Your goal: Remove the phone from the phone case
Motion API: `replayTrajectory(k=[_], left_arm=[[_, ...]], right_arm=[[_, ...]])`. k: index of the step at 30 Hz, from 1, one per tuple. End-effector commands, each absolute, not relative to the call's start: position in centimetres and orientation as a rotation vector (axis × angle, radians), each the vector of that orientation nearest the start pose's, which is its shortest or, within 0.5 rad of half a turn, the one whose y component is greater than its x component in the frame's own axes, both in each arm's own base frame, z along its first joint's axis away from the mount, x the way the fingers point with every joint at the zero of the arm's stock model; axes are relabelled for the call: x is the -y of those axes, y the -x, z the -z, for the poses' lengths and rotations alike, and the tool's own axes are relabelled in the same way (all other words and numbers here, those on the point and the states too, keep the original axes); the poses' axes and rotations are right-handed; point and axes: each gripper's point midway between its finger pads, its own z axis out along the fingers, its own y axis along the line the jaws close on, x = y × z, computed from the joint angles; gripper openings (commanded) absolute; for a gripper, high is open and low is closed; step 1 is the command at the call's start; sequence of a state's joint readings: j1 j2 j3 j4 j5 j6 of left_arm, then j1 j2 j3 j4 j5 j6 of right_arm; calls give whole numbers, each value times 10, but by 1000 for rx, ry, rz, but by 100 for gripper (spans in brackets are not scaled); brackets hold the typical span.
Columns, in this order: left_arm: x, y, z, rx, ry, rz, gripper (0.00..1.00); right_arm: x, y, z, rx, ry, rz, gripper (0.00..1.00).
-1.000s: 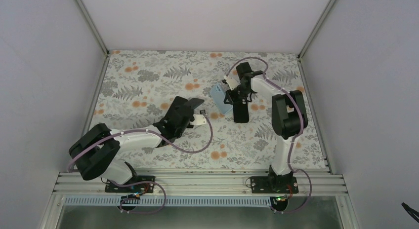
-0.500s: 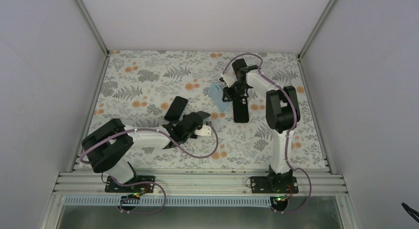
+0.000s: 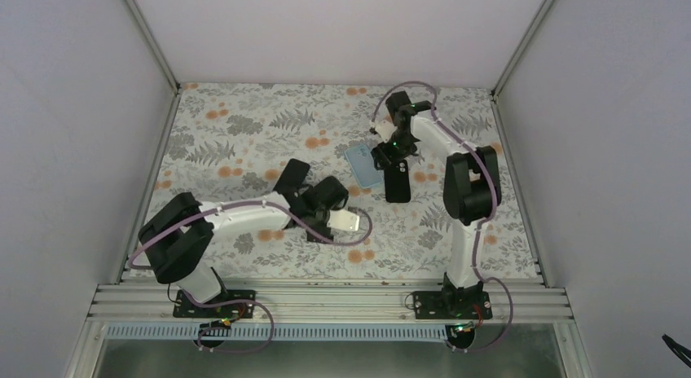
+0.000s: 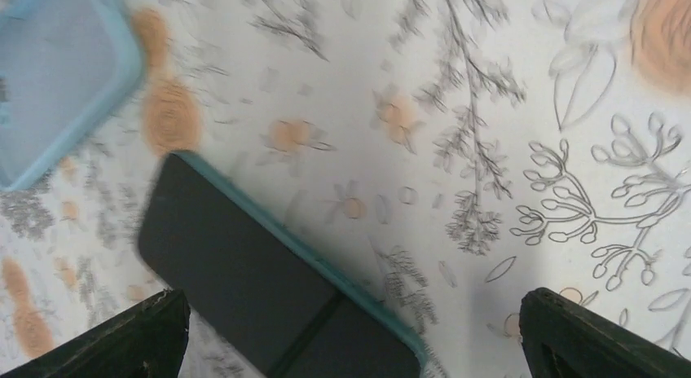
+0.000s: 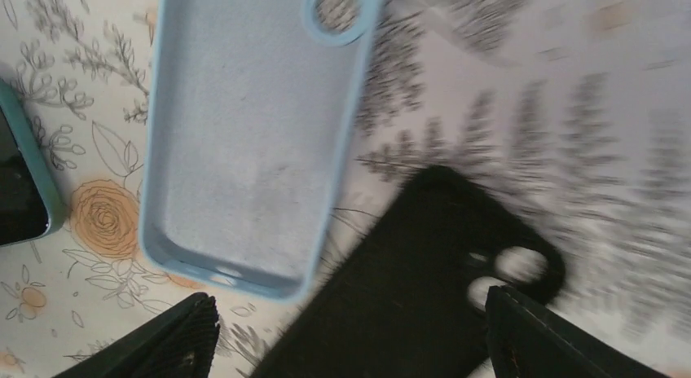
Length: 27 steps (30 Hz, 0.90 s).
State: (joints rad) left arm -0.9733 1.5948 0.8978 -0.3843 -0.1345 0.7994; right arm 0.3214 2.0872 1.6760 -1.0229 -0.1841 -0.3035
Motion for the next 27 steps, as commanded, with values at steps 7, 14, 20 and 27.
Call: replayTrajectory(k=[7, 14, 20, 27], left_arm=[[213, -381, -279, 3426, 1984, -275, 100], [34, -438, -310, 3946, 1068, -148, 100], [-14, -424, -300, 4033, 815, -141, 100], [-15, -416, -308, 4065, 803, -171, 100]], right_arm=[[-42, -459, -235, -2297, 600, 327, 100], [28, -463, -237, -2314, 328, 381, 100], [26, -456, -223, -2290, 281, 343, 100], [20, -451, -207, -2285, 300, 300, 100]])
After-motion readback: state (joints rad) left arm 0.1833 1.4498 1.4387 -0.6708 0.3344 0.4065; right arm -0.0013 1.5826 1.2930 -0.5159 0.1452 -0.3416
